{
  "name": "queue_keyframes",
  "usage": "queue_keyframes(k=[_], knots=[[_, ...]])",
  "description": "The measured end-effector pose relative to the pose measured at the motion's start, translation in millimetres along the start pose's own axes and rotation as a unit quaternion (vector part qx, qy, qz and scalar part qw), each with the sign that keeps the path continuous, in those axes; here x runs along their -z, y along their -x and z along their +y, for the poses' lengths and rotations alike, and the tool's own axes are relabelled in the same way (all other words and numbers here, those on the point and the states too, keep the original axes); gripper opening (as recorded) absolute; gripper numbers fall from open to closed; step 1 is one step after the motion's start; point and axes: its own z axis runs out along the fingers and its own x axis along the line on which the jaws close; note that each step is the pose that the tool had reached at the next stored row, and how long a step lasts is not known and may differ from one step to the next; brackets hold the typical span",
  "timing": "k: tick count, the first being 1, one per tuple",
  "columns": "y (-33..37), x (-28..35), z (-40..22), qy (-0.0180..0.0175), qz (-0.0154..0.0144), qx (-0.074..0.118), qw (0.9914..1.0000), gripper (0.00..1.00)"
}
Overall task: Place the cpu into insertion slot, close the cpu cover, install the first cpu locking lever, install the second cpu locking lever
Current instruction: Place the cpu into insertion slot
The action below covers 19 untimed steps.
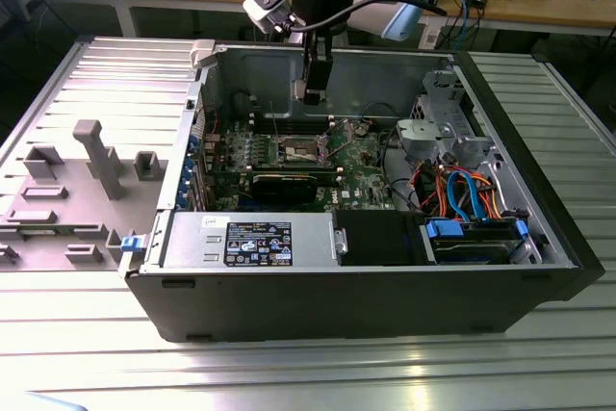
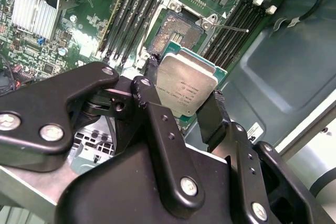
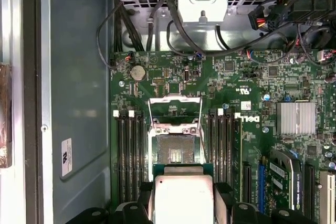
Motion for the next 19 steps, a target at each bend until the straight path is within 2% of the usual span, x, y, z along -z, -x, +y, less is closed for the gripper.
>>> queue_keyframes(k=[3,7,19], knots=[[0.0,-0.2,0.0,-0.0011,0.0,0.0,1.0,0.55],[0.0,-1.4,-3.2,-0.0032,0.0002,0.0,0.99999,0.55],[0.0,-2.1,-3.2,-0.0033,-0.0003,0.0,0.99999,0.55]])
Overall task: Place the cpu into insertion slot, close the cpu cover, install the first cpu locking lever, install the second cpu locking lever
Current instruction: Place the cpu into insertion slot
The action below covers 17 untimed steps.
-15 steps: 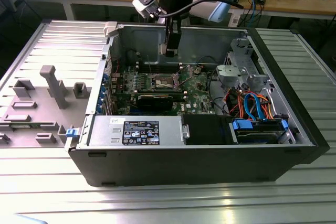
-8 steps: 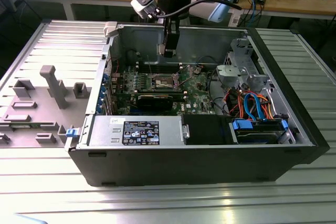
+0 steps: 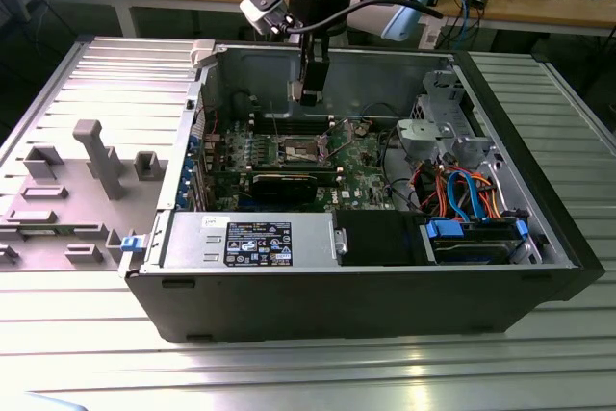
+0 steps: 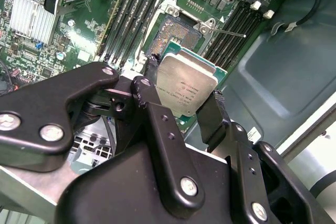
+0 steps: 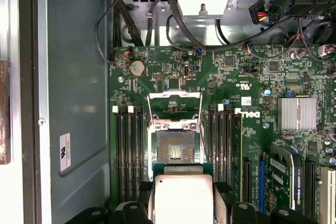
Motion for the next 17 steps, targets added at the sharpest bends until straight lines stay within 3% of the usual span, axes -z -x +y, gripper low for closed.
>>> queue_keyframes(k=[9,13,15,16,17], knots=[[0.1,-2.2,0.0,0.0005,0.001,0.0,1.0,0.55],[0.1,-7.7,0.6,0.002,0.0013,0.0,1.0,0.55],[0.1,-8.4,0.6,0.0172,0.0013,0.0,0.99985,0.55],[0.1,-8.9,0.6,0.0218,0.0015,0.001,0.99976,0.55],[0.2,-8.9,0.7,0.0228,0.0013,0.001,0.99974,0.55]])
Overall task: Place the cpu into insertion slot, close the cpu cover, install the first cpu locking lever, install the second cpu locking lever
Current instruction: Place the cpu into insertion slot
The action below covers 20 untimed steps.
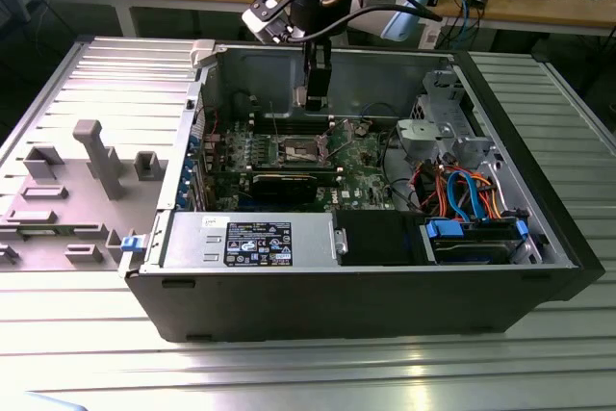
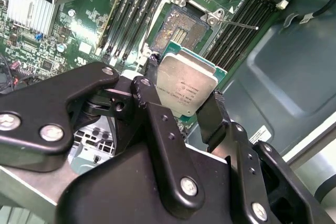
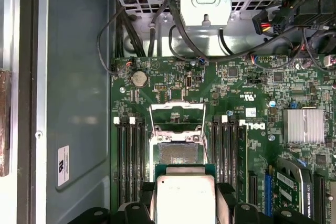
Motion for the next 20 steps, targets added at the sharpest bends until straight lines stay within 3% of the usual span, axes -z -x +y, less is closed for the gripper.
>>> queue_keyframes(k=[13,15,16,20], knots=[[0.0,-0.1,-0.1,0.0011,0.0001,0.0,1.0,0.55],[0.0,-0.3,-0.5,0.0093,0.0001,0.0,0.99996,0.55],[0.0,-0.4,-0.6,0.0109,0.0003,0.0,0.99994,0.55],[0.0,-0.4,-0.7,0.0109,0.0003,0.0,0.99994,0.55]])
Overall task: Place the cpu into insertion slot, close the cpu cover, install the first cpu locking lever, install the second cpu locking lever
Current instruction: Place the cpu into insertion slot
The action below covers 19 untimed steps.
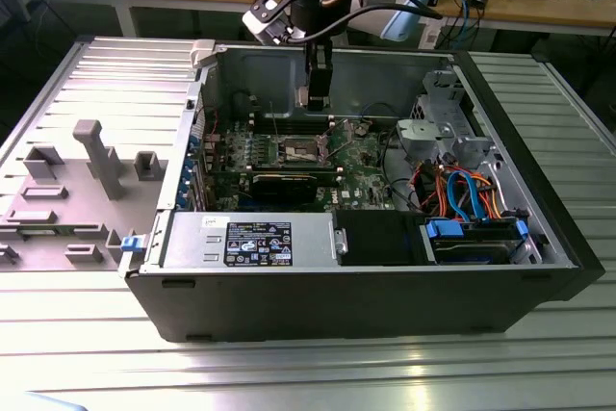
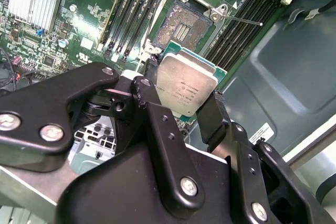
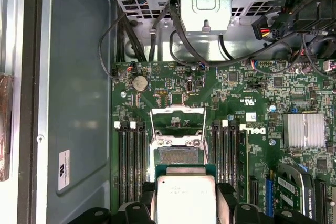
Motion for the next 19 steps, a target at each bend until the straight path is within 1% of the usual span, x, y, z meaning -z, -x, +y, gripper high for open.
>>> queue_keyframes(k=[9,16,19], knots=[[0.0,-1.3,0.0,0.0,0.0,0.0,1.0,0.55],[0.1,-6.3,-0.2,0.0,0.0001,0.0,1.0,0.55],[0.2,-6.8,-0.2,0.0,0.0,0.0,1.0,0.55]])
